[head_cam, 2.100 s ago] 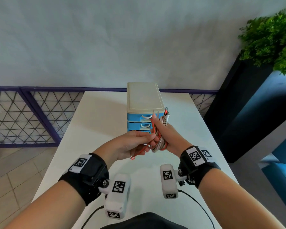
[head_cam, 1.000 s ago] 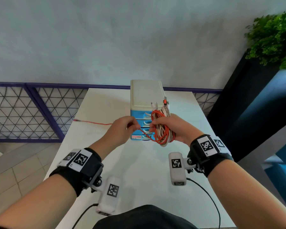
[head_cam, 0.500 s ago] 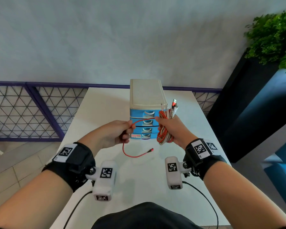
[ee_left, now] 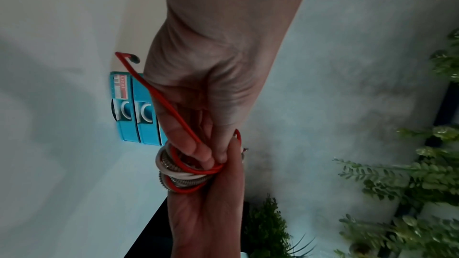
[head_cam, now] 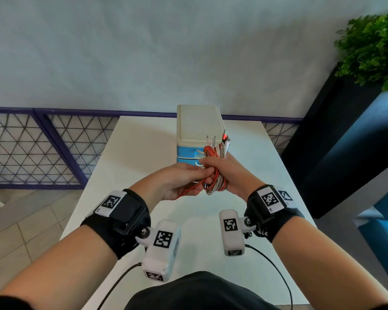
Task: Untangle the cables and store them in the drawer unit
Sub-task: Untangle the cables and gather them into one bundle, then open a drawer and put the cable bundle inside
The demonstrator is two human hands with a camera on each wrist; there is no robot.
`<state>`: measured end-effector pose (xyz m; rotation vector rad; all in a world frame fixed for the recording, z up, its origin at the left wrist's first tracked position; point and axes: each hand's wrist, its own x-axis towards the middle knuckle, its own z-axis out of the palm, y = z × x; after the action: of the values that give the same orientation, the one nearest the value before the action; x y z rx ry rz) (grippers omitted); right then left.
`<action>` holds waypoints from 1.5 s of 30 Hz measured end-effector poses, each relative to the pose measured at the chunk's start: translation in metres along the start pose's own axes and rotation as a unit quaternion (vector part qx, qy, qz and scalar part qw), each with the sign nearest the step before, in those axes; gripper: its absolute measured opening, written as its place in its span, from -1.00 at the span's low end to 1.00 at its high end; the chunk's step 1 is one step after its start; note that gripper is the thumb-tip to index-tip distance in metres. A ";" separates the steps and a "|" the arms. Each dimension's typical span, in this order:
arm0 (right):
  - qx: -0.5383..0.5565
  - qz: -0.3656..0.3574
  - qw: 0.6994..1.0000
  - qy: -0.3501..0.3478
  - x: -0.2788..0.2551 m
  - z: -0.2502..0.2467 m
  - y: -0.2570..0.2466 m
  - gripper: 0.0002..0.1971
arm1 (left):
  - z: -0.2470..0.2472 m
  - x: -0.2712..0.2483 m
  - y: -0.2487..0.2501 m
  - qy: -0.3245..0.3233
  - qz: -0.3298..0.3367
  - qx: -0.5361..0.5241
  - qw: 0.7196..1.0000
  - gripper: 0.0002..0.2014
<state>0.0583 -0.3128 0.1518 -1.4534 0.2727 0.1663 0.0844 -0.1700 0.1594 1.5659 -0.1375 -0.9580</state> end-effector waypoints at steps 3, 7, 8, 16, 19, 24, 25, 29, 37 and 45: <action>0.037 -0.014 0.994 0.097 0.004 -0.008 -0.006 -0.88 | -0.007 0.000 -0.006 -0.017 -0.014 0.002 1.000 -0.73; 0.136 -0.037 0.977 0.160 0.008 -0.031 -0.015 -0.91 | -0.029 -0.005 -0.023 -0.101 -0.067 0.062 0.991 -0.67; 0.148 -0.039 0.975 0.160 0.007 -0.036 -0.017 -0.92 | -0.036 -0.007 -0.028 -0.112 -0.070 0.115 0.985 -0.68; 0.021 0.035 0.999 0.027 -0.005 -0.032 -0.018 -0.91 | -0.052 0.012 -0.020 0.119 0.122 0.402 0.900 -0.88; -0.045 0.057 0.997 -0.032 -0.005 -0.021 -0.010 -0.86 | -0.043 0.018 -0.011 0.180 0.185 0.384 0.886 -0.88; -0.065 0.026 0.996 -0.047 -0.002 -0.002 0.008 -0.87 | -0.023 0.018 -0.002 0.219 0.207 0.259 0.918 -0.83; -0.069 0.004 0.997 -0.029 -0.001 0.001 0.010 -0.88 | -0.020 0.018 -0.003 0.213 0.186 0.212 0.935 -0.81; -0.099 -0.042 0.991 0.078 0.006 0.003 0.018 -0.77 | -0.014 0.013 -0.004 0.201 0.147 0.118 0.961 -0.78; -0.040 -0.067 0.990 0.114 0.006 -0.009 0.014 -0.81 | -0.026 0.005 0.010 0.210 0.119 0.101 0.965 -0.81; 0.039 -0.033 0.999 0.006 0.003 0.003 0.020 -0.74 | -0.020 0.009 0.013 0.181 0.102 0.080 0.975 -0.82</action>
<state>0.0557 -0.3074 0.1320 -1.3844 0.2382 0.0917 0.1082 -0.1632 0.1644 1.8091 -0.1178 -0.5005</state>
